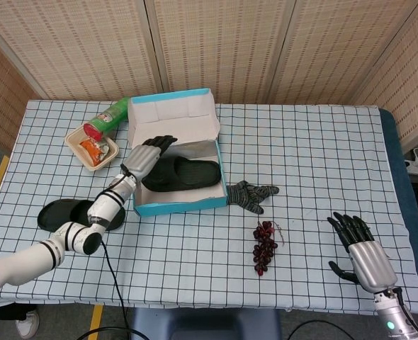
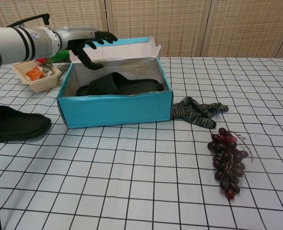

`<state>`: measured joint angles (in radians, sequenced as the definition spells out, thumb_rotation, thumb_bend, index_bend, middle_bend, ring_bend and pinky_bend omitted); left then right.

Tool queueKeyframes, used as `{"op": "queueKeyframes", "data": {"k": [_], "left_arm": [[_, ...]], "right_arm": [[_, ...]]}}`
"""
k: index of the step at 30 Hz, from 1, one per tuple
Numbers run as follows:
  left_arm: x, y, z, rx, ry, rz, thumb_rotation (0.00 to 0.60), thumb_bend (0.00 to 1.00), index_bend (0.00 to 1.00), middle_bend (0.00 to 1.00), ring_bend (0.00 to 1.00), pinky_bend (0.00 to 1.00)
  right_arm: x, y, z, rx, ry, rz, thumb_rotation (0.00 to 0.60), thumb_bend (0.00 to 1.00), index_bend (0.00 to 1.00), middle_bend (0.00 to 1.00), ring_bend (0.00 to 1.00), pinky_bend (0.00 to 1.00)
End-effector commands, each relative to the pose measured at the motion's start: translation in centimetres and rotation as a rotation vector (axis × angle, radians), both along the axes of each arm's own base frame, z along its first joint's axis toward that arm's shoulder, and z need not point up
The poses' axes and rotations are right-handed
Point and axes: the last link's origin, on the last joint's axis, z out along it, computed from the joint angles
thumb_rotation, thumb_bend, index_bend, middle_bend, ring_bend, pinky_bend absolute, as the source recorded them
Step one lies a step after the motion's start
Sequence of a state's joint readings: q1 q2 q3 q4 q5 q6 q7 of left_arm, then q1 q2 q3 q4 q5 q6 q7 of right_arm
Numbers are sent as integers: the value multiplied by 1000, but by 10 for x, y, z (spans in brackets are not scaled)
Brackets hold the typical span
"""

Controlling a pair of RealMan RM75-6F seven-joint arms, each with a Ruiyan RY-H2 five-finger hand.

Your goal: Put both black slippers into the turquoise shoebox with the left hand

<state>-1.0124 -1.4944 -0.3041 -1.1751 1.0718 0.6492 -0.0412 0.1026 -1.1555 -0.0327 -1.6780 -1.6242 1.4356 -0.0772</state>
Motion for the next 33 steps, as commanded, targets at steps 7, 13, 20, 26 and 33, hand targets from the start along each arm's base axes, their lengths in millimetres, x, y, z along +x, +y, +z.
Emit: {"op": "queueKeyframes", "data": {"k": [7,13,20,26,33], "left_arm": [[-77,-99,61,-85,-13,4,600,372,0,0,0,58],[-134,-132,76,-60,24,128,600,349,0,0,0,49],[-180,-142,68,-26,140,207,600,342,0,0,0,36],[-199,-145,60,3,192,246,600,342,0,0,0,35],[-211,-149,57,-4,237,283,600,342,0,0,0,35]], "right_arm": [[3,-2,0,2,-10,17,600,156,0,0,0,0],[6,1,-1,6,-19,32,600,157,0,0,0,0],[28,-5,7,14,-77,127,600,156,0,0,0,0],[58,-13,23,-23,-80,227,600,156,0,0,0,0],[64,-16,21,10,-82,216,600,157,0,0,0,0]]}}
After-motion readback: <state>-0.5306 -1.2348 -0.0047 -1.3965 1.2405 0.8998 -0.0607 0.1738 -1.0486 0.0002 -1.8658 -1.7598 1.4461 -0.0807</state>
